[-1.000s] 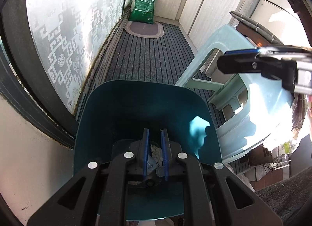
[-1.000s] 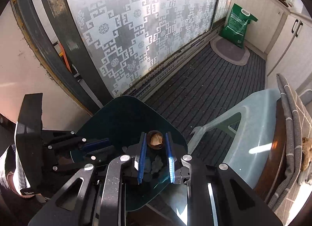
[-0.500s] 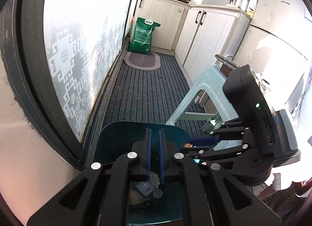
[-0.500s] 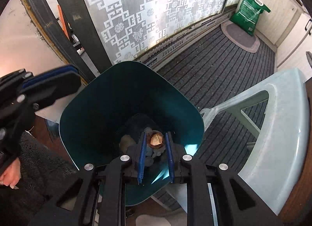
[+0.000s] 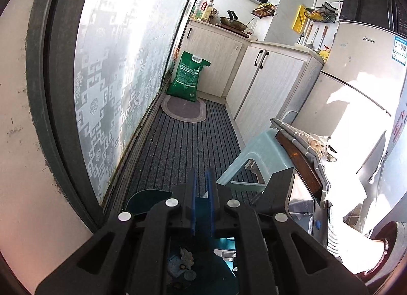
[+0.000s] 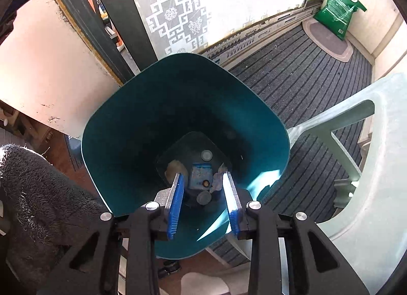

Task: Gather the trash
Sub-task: 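Open the left gripper over the teal bin while the right gripper drops the brown scrap in, then grasp the black Face tissue pack with the right gripper while the left grasps a dark shell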

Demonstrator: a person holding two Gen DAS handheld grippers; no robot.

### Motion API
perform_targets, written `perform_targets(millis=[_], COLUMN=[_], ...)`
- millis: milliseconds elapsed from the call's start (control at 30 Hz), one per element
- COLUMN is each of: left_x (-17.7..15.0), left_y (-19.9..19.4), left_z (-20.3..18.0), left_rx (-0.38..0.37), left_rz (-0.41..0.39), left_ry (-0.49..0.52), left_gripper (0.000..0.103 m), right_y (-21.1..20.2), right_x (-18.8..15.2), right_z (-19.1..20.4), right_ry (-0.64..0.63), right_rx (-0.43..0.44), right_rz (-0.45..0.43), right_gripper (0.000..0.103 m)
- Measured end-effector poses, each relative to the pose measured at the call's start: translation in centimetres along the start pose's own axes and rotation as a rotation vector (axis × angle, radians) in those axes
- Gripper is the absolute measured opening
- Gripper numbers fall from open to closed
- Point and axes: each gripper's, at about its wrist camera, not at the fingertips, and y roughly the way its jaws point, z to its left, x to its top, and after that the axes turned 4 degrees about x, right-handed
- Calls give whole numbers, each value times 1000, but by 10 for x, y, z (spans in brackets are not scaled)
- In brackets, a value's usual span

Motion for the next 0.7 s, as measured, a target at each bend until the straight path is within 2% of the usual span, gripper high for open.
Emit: perform_targets(millis=[167,400,700], left_x=[4,10,17], left_y=[-5,-11,-3], left_z=[-3,-12,-48], left_rx=[-1,-29,-80], left_rz=[-21,-61,-39], left_ry=[4,5,59], left_gripper=[10,10,12], right_y=[-29,-94,-171], right_x=[1,0,-24], right_z=[4,-3,-45], right_ry=[-4,12,78], right_rx=[4,-30,-117], right_rz=[-91,-285,-461], right_gripper=[32,32,32])
